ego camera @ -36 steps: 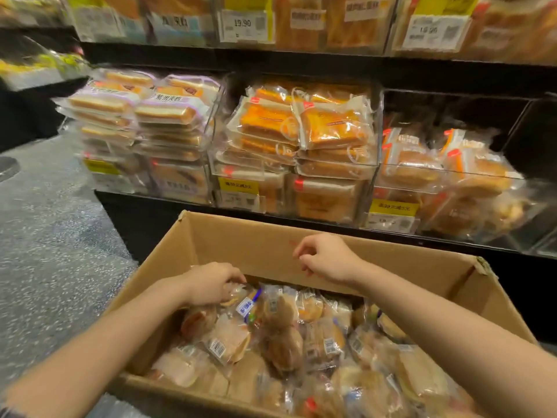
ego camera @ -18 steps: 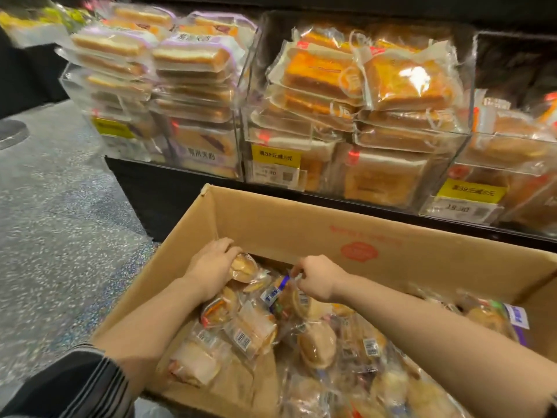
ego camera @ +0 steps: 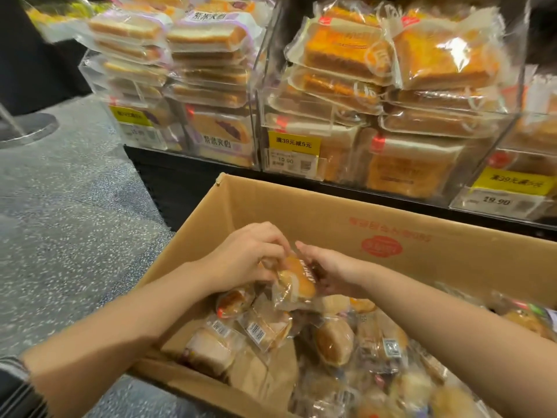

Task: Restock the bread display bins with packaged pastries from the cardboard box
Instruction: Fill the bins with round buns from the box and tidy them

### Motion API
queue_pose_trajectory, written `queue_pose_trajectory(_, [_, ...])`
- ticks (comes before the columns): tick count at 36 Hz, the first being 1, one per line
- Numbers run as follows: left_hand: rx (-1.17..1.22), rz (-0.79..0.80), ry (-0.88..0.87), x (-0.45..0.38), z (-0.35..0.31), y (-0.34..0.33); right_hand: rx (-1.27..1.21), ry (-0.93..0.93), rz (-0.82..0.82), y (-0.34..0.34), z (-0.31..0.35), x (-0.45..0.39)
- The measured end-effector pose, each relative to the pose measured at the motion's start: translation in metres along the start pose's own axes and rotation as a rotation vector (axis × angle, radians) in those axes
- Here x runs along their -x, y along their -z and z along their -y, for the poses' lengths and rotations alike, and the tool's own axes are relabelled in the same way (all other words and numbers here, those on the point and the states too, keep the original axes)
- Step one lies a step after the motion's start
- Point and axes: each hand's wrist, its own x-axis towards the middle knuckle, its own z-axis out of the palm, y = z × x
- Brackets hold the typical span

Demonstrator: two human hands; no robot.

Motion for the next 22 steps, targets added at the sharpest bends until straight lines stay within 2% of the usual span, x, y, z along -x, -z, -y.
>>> queue_pose_trajectory(2, [0.001, -0.063, -0.045, -0.001, -0.004, -0.001, -0.144, 0.018, 0.123, 0.004, -0.002, 0.006])
queue_pose_trajectory(5, [-0.021, -0.164, -0.060, 0.002, -0.005, -0.002, -0.208, 0.052, 0.251, 0.010, 0.000, 0.020])
queue_pose_trajectory(7, [-0.001, -0.220, -0.025, 0.006, -0.005, -0.006, -0.192, 0.084, 0.197, 0.010, 0.000, 0.025])
queue_pose_trajectory(9, [0.071, -0.209, 0.102, 0.011, -0.008, -0.010, -0.117, 0.119, 0.034, 0.006, 0.000, 0.027])
queue_pose_trajectory(11, [0.145, -0.100, 0.331, 0.015, -0.008, -0.015, 0.001, 0.115, -0.096, 0.001, -0.001, 0.026])
queue_pose_trajectory(13, [0.091, 0.067, 0.549, 0.016, -0.002, -0.020, 0.119, 0.094, -0.197, -0.002, -0.003, 0.022])
queue_pose_trajectory(16, [0.012, 0.216, 0.756, 0.024, 0.016, -0.032, 0.312, 0.104, -0.235, -0.003, 0.000, 0.021])
queue_pose_trajectory(18, [0.006, 0.312, 0.846, 0.031, 0.024, -0.040, 0.364, 0.124, -0.231, 0.000, 0.002, 0.027])
queue_pose_trajectory(22, [0.015, 0.594, 0.847, 0.036, 0.027, -0.051, 0.426, 0.178, -0.259, 0.018, 0.006, 0.042])
